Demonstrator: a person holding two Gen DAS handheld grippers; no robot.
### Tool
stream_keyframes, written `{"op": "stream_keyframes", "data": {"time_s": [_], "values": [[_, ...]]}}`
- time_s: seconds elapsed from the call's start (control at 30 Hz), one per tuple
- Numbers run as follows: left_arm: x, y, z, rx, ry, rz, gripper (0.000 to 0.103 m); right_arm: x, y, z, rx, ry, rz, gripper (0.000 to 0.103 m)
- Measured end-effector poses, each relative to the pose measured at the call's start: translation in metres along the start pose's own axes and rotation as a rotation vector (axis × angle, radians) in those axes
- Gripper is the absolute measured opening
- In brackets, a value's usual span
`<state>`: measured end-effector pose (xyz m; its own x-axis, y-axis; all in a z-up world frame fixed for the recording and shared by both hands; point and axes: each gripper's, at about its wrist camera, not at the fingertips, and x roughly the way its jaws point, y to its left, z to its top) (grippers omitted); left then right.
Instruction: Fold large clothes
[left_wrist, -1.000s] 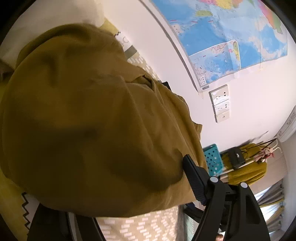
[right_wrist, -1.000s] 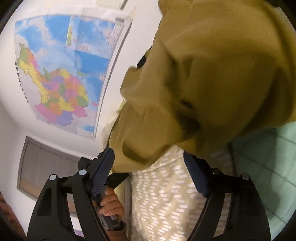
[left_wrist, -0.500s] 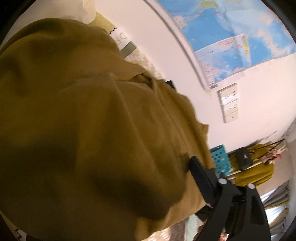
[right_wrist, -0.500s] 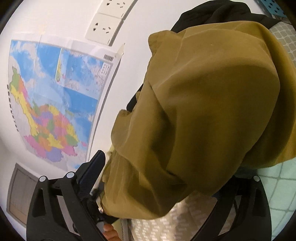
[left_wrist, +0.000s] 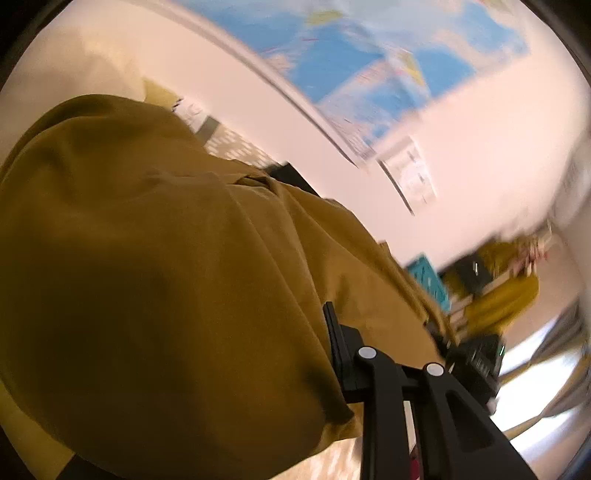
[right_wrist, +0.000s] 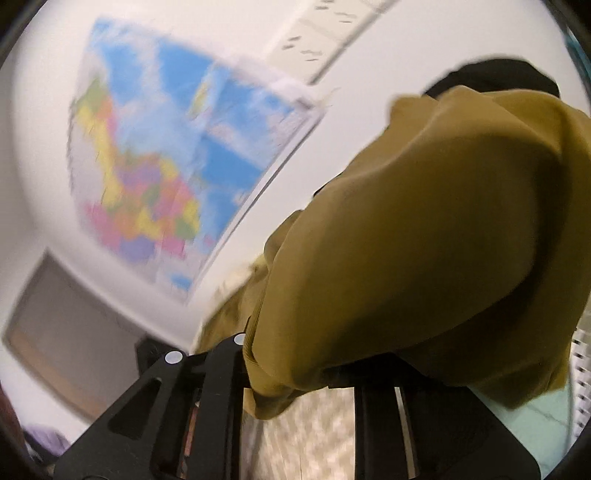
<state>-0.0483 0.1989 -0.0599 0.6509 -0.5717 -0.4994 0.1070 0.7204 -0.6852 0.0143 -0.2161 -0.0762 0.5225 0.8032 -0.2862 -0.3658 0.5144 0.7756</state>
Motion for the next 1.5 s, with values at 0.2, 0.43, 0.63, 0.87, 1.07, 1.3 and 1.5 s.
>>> {"op": "stream_keyframes", "data": {"time_s": [0.2, 0.43, 0.63, 0.87, 1.07, 1.3, 1.5], "values": [[0.006, 0.022, -0.042, -0.007, 0.144, 0.069, 0.032, -0.005, -0.032, -0.038, 0.067, 0.161, -0.089, 0.029], [0.006, 0.035, -0.036, -0.019, 0.121, 0.141, 0.063, -0.003, -0.043, -0.049, 0.115, 0.146, -0.072, 0.059], [-0.002, 0.047, -0.031, -0.051, 0.115, 0.142, 0.066, -0.014, -0.038, -0.057, 0.128, 0.154, -0.116, 0.075], [0.0, 0.039, -0.029, -0.019, 0.113, 0.212, 0.07, -0.013, -0.044, -0.062, 0.166, 0.143, -0.18, 0.082], [0.004, 0.034, -0.03, 0.01, 0.112, 0.237, 0.074, 0.005, -0.041, -0.053, 0.158, 0.08, -0.182, 0.082], [0.007, 0.036, -0.025, -0.014, 0.105, 0.199, 0.086, 0.032, -0.029, -0.049, 0.134, 0.049, -0.265, 0.093], [0.012, 0.037, -0.022, -0.04, 0.084, 0.171, 0.093, 0.037, -0.034, -0.046, 0.135, 0.012, -0.287, 0.076]]}}
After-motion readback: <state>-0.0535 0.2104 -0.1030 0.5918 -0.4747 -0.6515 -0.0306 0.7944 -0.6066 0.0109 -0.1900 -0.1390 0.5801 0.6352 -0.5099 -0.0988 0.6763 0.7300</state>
